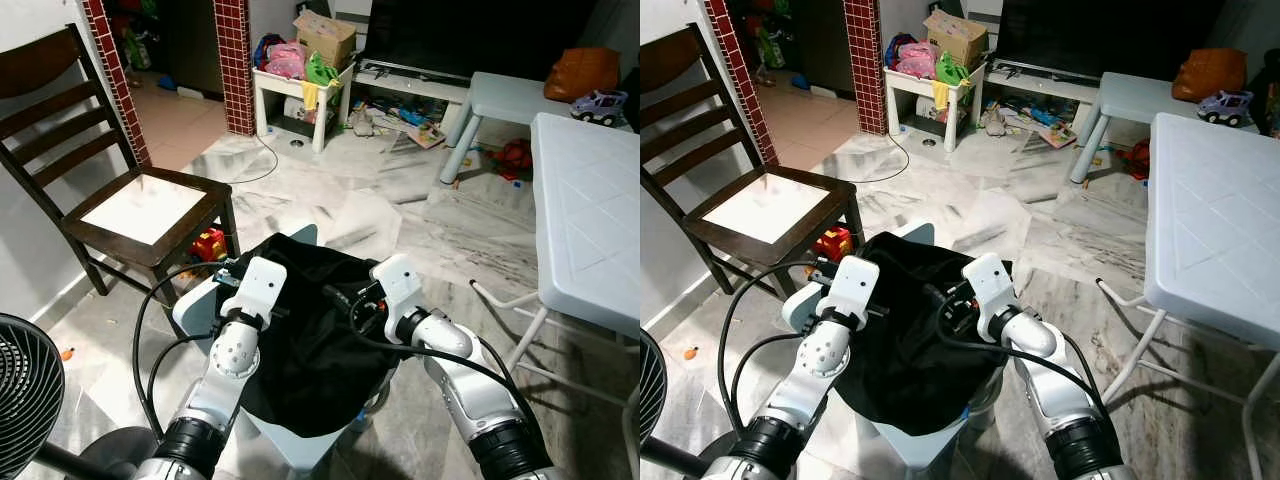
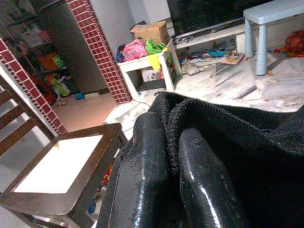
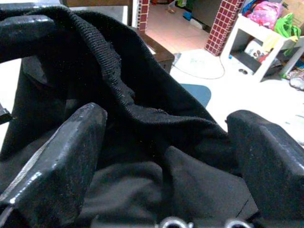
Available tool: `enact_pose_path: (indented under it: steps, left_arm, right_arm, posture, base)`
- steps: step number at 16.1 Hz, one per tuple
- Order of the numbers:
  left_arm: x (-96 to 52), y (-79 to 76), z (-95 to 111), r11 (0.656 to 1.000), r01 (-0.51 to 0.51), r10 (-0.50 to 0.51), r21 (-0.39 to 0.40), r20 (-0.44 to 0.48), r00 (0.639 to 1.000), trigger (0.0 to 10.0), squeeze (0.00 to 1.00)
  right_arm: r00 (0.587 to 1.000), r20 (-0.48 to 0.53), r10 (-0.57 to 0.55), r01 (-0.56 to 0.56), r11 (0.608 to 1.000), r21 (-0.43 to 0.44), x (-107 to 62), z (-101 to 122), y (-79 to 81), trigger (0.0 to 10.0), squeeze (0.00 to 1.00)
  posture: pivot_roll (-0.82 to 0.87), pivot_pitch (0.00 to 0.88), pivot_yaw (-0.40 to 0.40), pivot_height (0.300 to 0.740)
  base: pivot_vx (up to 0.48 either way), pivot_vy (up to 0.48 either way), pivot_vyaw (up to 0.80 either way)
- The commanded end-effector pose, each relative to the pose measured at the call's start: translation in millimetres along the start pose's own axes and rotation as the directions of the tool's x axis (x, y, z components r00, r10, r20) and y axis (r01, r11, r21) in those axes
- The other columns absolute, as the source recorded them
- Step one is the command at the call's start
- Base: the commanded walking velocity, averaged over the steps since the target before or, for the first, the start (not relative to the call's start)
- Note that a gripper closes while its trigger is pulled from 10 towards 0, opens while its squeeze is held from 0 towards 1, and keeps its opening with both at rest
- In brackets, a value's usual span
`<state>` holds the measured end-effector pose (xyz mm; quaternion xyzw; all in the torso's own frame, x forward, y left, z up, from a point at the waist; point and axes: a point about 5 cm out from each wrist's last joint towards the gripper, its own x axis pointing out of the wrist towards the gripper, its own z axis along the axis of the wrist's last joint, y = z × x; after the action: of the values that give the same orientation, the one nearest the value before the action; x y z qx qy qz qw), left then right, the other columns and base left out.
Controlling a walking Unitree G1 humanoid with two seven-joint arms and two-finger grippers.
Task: Hang hanger
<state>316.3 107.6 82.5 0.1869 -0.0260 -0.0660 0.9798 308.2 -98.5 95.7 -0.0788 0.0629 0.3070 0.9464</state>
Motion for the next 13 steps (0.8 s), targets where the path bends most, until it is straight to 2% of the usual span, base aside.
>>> enact_pose_path:
  steps: [1, 4, 5, 6, 8, 12, 13]
  left_arm:
    - [4.4, -2.9, 7.9, 1.000, 0.029, -0.029, -0.009, 0.028, 0.999, 10.0, 0.00]
    - [2.1, -3.9, 8.0, 0.996, 0.081, -0.079, -0.041, 0.048, 0.996, 10.0, 0.00]
    - [-0.6, -6.4, 7.0, 0.984, 0.149, -0.144, -0.100, 0.056, 0.988, 4.7, 0.00]
    - [-1.2, -5.9, 5.8, 0.980, 0.155, -0.150, -0.125, 0.052, 0.987, 0.0, 0.00]
    - [-2.4, -1.3, 6.4, 0.984, 0.153, -0.147, -0.096, 0.066, 0.987, 0.0, 0.00]
    - [-13.7, 12.5, 9.9, 0.982, 0.149, -0.140, -0.112, 0.084, 0.987, 0.0, 0.00]
    - [-19.0, 18.6, 24.5, 0.985, 0.154, -0.142, -0.083, 0.135, 0.981, 0.0, 0.00]
  right_arm:
    - [1.000, 0.005, -0.017, 0.017, 1.000, -0.007, -0.7, 1.4, -5.5, 10.0, 0.00]
    - [1.000, 0.005, -0.019, 0.019, 1.000, -0.005, -1.2, 0.7, -5.1, 10.0, 0.00]
    - [1.000, 0.004, -0.020, 0.020, 1.000, -0.004, -1.5, 0.2, -4.9, 10.0, 0.00]
    - [1.000, 0.004, -0.020, 0.020, 1.000, -0.004, -1.7, 0.0, -4.8, 10.0, 0.00]
    - [1.000, 0.001, -0.020, 0.020, 1.000, -0.003, -2.5, -1.3, -4.3, 10.0, 0.00]
    - [1.000, 0.001, -0.027, 0.027, 1.000, 0.001, -4.0, -2.3, -4.1, 10.0, 0.00]
    - [1.000, 0.001, -0.030, 0.030, 1.000, 0.004, -4.4, -2.6, -4.5, 10.0, 0.00]
  posture:
    - [0.00, 0.000, -0.054, 0.740]
    - [0.00, 0.000, -0.049, 0.740]
    - [0.00, 0.000, -0.048, 0.740]
    - [0.00, 0.000, -0.048, 0.740]
    - [0.00, 0.000, -0.047, 0.740]
    - [0.01, 0.000, -0.038, 0.740]
    - [0.01, 0.000, -0.033, 0.740]
  base:
    - [0.000, 0.000, 0.00]
    - [0.000, 0.000, 0.00]
    - [0.000, 0.000, 0.00]
    - [0.000, 0.000, 0.00]
    - [0.000, 0.000, 0.00]
    - [0.000, 0.000, 0.00]
    - [0.000, 0.000, 0.00]
